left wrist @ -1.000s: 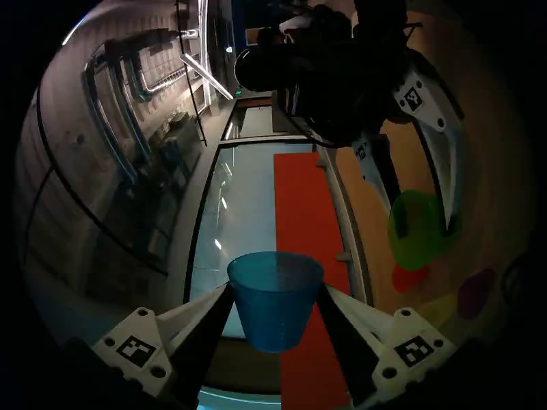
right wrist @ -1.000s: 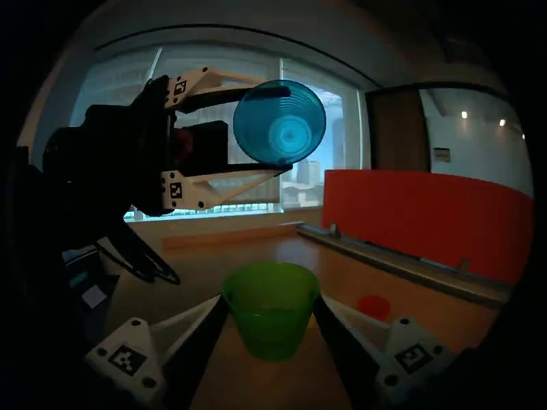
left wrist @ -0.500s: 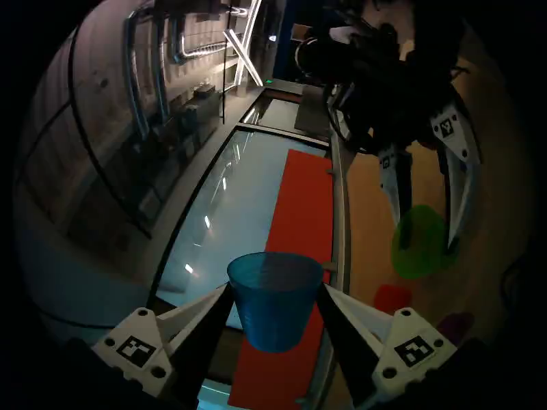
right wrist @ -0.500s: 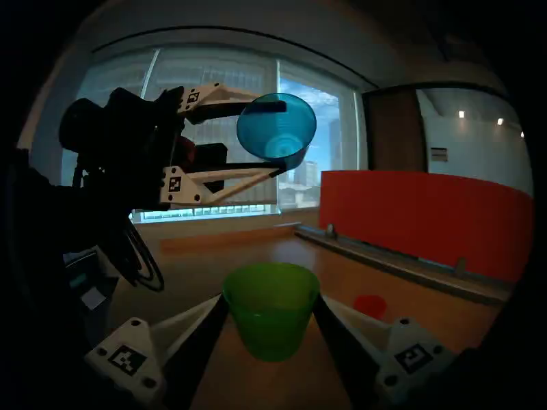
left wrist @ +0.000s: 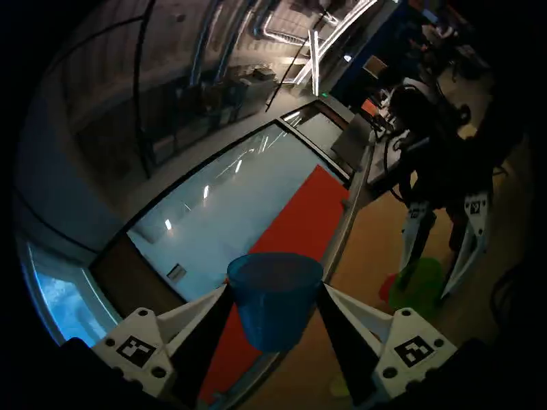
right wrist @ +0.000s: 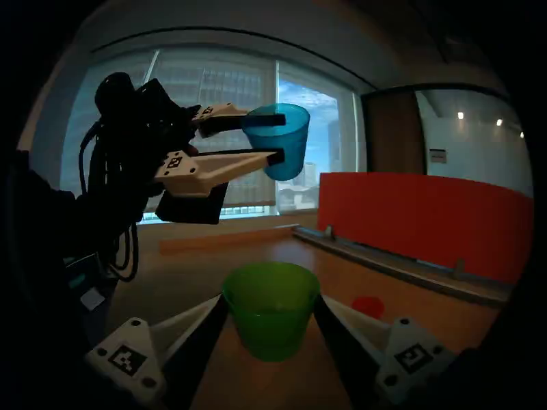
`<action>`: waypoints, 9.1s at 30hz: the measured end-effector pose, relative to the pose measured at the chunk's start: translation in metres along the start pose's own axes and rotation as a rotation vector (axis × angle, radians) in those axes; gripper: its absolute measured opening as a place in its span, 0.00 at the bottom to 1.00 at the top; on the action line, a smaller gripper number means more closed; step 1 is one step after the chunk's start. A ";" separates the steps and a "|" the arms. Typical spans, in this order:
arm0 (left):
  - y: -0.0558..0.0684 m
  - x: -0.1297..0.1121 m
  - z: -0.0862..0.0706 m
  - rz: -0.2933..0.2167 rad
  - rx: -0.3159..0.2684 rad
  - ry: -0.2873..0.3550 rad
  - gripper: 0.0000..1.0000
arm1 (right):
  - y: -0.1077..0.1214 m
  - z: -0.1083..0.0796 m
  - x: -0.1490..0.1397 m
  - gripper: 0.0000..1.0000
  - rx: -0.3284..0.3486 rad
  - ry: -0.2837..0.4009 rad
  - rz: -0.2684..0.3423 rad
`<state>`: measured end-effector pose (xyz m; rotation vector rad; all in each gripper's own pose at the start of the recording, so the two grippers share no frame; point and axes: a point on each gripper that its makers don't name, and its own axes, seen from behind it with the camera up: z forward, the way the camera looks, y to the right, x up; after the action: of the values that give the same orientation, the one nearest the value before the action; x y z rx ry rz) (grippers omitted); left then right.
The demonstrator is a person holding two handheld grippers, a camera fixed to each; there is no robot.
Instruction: Pour water
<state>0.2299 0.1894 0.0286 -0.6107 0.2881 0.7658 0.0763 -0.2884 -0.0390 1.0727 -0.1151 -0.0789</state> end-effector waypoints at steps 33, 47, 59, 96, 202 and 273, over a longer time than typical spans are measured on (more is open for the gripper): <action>0.001 -0.043 -0.003 -0.626 -0.057 -0.098 0.85 | 0.016 -0.019 0.003 0.90 -0.044 -0.007 0.004; 0.066 -0.078 -0.019 -0.695 -0.207 -0.230 0.85 | 0.036 -0.046 -0.020 0.90 -0.065 -0.126 0.009; 0.111 -0.093 -0.021 -0.681 -0.295 -0.305 0.85 | 0.048 -0.064 -0.041 0.90 -0.081 -0.243 -0.001; 0.227 -0.134 -0.039 -0.640 -0.475 -0.450 0.86 | 0.061 -0.080 -0.083 0.90 -0.094 -0.369 0.031; 0.283 -0.184 -0.100 -0.687 -0.554 -0.613 0.93 | 0.054 -0.091 -0.180 1.00 -0.136 -0.531 0.131; 0.036 -0.205 -0.164 -0.761 0.578 -0.315 0.93 | 0.155 -0.247 -0.050 0.99 -1.082 0.137 0.100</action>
<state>0.0578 -0.0051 -0.0227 -0.0185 -0.0323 0.0177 0.0608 0.0064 -0.0218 -0.0100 0.0084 0.0279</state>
